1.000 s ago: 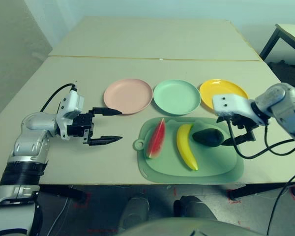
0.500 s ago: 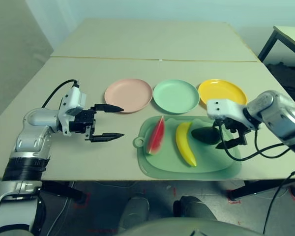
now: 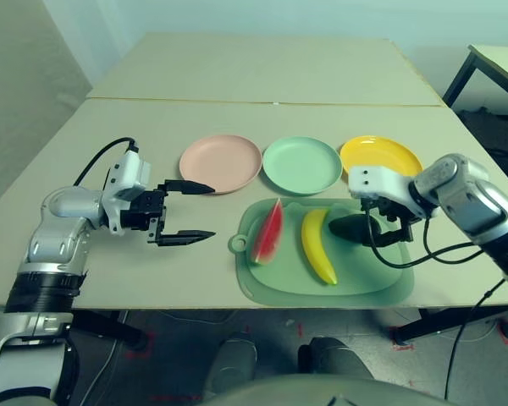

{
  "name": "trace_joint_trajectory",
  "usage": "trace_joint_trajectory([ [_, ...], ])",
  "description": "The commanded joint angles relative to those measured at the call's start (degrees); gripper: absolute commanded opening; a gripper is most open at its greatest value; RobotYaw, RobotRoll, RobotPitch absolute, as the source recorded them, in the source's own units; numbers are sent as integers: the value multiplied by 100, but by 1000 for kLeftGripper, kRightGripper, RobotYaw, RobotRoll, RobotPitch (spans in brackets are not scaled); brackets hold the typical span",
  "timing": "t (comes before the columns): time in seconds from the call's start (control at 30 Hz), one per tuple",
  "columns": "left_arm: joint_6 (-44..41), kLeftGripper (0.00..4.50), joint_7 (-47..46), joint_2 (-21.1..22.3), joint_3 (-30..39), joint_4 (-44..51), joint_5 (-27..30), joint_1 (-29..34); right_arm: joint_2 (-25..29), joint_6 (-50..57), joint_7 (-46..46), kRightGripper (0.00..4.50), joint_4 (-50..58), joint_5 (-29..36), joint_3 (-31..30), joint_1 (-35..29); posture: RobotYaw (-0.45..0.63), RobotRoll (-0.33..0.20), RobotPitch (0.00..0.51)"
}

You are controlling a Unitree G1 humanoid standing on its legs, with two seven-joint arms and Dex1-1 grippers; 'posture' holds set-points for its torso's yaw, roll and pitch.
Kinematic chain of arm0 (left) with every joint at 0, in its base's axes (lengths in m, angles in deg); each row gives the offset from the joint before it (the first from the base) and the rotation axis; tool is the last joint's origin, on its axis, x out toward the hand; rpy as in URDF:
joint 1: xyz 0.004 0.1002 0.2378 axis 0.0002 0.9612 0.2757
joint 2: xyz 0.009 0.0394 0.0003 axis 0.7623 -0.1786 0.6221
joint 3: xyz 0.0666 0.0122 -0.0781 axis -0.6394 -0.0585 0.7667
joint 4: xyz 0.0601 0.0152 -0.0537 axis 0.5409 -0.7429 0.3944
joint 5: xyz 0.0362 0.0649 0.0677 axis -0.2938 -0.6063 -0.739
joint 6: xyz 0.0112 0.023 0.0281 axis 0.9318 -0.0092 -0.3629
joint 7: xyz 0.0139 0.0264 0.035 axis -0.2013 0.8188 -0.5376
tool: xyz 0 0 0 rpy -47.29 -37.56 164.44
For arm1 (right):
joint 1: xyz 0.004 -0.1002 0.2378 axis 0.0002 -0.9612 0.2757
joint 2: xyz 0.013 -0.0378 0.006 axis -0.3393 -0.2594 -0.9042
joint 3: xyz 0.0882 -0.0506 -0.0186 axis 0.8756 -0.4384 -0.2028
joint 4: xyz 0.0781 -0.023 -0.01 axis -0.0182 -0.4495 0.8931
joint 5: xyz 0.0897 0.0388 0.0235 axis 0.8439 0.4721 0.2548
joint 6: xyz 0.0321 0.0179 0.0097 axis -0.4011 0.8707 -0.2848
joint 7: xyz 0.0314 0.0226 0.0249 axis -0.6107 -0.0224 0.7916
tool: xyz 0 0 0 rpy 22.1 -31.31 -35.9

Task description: Place the fruits into color-matched plates.

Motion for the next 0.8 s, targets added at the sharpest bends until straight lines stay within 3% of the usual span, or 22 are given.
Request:
trace_joint_trajectory([
  [0.03, 27, 4500, -86, -11, 102, -174, 5, -61, 66, -164, 3, 3901, -73, -173, -110, -6, 105, 0, 36],
  [0.1, 49, 4500, -101, 2, 114, -226, -1, -110, 88, -202, 29, 3157, -78, -191, -88, -32, 105, 0, 36],
  [0.13, 60, 4500, -94, 12, 111, -241, -9, -122, 97, -213, 45, 3041, -75, -200, -77, -41, 106, 0, 33],
  [0.4, 20, 4500, -97, 13, 75, -179, -21, -118, 113, -138, 223, 3041, -45, -78, 94, 39, 106, 0, 33],
  [0.8, -496, 4500, -583, -94, 221, 252, 216, 0, 1, -493, 368, 3041, -1009, -7, 299, 914, 117, 0, 33],
])
